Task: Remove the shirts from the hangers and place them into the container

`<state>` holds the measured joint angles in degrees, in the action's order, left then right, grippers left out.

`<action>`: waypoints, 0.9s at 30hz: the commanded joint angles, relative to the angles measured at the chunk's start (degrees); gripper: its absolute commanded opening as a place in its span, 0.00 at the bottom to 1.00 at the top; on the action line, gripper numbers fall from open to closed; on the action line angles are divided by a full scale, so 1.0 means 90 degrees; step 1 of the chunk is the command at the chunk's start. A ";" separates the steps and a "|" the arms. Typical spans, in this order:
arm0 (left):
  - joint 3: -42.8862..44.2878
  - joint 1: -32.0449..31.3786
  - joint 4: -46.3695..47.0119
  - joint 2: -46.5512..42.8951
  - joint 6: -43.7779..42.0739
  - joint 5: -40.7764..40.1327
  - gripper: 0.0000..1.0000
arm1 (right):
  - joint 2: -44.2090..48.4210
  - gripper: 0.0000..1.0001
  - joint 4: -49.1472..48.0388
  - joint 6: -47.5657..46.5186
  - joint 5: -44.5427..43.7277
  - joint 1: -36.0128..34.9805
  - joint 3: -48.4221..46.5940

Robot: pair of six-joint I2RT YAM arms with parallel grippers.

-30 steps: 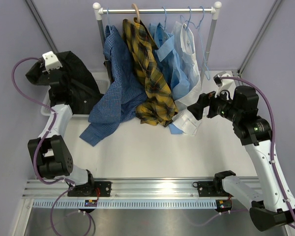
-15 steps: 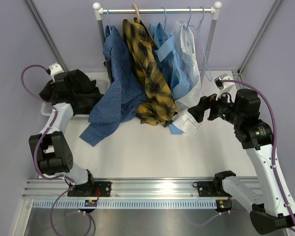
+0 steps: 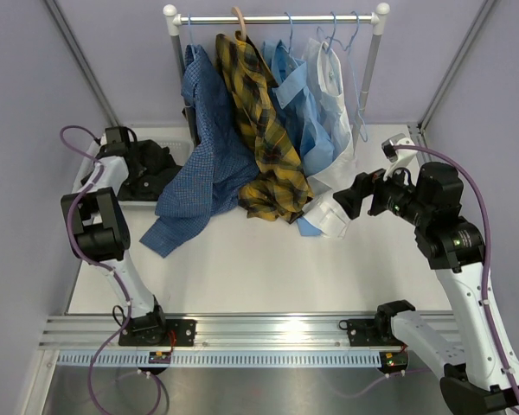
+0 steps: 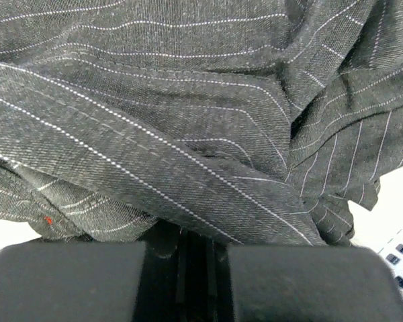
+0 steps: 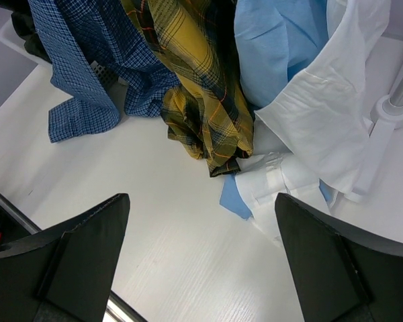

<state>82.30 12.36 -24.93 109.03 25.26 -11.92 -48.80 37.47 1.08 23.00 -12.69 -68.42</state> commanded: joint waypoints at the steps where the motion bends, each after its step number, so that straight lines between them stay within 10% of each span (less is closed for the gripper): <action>1: 0.0435 0.0072 -0.0453 0.0247 0.0153 0.0416 0.00 | 0.0099 0.99 0.0016 -0.0081 -0.0154 -0.0006 0.0054; 8: 0.0660 0.0072 -0.0736 0.0328 -0.0091 0.0572 0.14 | 0.0119 0.99 0.0084 -0.0071 -0.0173 0.0003 0.0064; 12: 0.0601 0.0072 -0.0756 -0.0482 -0.0140 0.0622 0.71 | 0.0109 0.99 0.0172 -0.0071 -0.0261 0.0003 -0.0083; 16: 0.0621 0.0072 -0.0882 -0.1332 -0.0189 0.0602 0.96 | 0.0012 0.99 0.0270 -0.0257 -0.0290 0.0003 -0.0453; 27: 0.0369 0.0072 -0.1664 -0.3832 -0.0179 0.1285 0.99 | -0.1216 0.99 -0.0052 0.0124 -0.0514 -0.0006 -0.2337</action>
<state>87.42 12.78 -38.33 79.68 23.99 -4.10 -56.03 39.72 1.17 20.25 -12.69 -83.57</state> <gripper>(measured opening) 0.987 0.993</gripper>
